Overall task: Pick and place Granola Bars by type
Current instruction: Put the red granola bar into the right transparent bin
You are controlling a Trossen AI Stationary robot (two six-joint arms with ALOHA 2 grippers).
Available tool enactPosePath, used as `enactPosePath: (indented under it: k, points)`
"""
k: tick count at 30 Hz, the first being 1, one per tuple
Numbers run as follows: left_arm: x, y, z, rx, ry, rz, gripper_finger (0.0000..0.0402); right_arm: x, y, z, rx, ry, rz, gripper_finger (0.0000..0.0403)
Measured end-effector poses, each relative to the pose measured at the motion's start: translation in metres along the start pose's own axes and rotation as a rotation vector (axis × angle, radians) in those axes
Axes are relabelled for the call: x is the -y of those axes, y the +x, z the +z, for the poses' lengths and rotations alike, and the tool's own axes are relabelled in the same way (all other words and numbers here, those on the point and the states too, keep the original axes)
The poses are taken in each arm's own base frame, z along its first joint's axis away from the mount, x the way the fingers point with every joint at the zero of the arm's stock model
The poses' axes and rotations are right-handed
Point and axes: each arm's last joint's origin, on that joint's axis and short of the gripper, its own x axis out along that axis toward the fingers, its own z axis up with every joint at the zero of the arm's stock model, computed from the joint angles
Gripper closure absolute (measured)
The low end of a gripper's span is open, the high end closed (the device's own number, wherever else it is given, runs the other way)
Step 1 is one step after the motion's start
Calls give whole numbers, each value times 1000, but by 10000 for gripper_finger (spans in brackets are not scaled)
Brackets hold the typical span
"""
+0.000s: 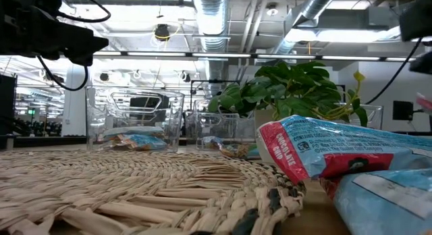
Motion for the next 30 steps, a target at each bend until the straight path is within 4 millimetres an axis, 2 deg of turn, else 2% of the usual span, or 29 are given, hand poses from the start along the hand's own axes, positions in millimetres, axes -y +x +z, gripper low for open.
enactPosePath:
  k: [4, 8, 14, 19, 22, 30]
  points:
    - [0, 0, 0, 0, 7, 0, 206, 14, -15, 8, 154, 129, -31, 381]
    - [0, 0, 0, 0, 8, 0, 206, 33, -30, 15, 340, 230, -122, 386]
    - [0, 0, 0, 0, 10, 0, 206, 62, -51, 26, 668, 333, -355, 398]
    - [0, 0, 0, 0, 0, 0, 206, 86, -59, 36, 827, 416, -591, 393]
    - [0, 0, 0, 0, 5, 0, 206, 101, -61, 42, 853, 472, -711, 386]
    - [0, 0, 0, 0, 13, 0, 206, 143, -51, 57, 675, 526, -937, 387]
